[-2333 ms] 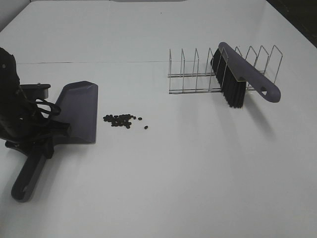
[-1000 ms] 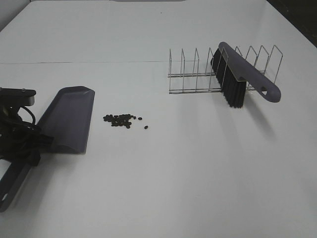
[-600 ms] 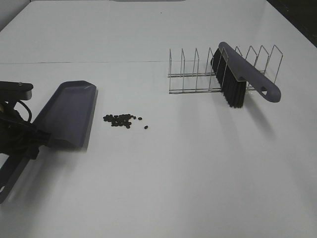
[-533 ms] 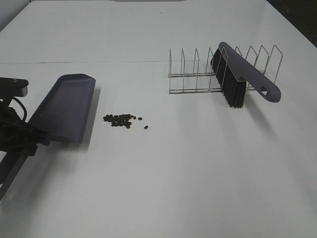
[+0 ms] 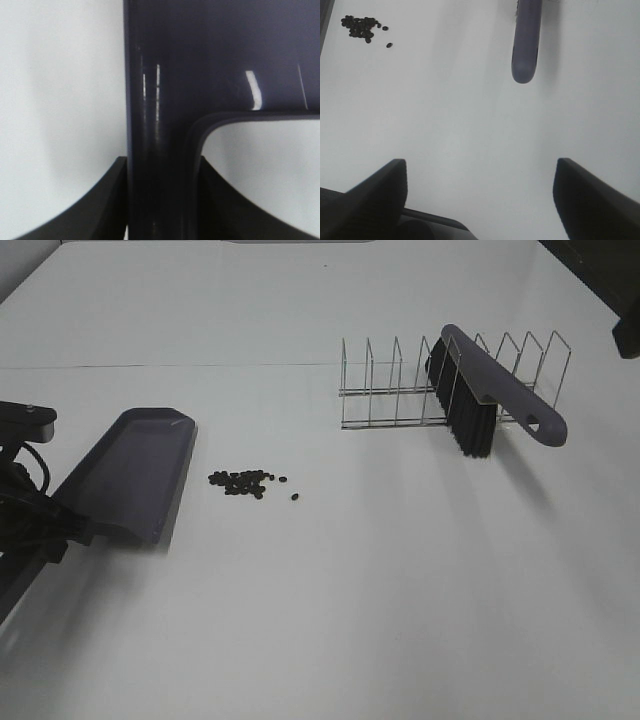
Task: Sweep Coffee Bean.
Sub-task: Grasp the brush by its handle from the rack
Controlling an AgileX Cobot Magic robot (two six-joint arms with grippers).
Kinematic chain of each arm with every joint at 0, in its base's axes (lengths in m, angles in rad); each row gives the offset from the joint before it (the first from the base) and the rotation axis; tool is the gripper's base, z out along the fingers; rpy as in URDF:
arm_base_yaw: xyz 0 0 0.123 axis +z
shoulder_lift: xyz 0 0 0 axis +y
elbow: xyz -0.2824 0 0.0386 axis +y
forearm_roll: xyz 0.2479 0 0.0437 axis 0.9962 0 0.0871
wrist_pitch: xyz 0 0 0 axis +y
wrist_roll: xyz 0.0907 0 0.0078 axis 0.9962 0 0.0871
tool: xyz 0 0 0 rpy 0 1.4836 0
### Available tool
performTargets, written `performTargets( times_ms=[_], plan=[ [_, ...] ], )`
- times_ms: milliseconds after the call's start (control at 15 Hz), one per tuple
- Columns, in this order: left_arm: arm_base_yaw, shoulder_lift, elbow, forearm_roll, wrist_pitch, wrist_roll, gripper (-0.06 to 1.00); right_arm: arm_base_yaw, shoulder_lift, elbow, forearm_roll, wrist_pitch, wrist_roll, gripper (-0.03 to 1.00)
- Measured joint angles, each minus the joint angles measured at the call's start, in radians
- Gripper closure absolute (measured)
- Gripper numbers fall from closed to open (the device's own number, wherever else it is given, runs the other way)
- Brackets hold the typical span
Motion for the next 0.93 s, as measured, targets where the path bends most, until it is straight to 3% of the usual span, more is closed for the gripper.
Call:
performTargets(
  times_ms=[533,933],
  plan=[
    [0.000,0.000,0.000,0.021,0.005,0.001,0.61,0.000,0.485,-0.382,0.000,0.023,0.000,0.21],
    [0.000,0.000,0.000,0.021,0.005,0.001,0.61,0.000,0.890,-0.795,-0.067,0.031,0.000,0.22]
  ],
)
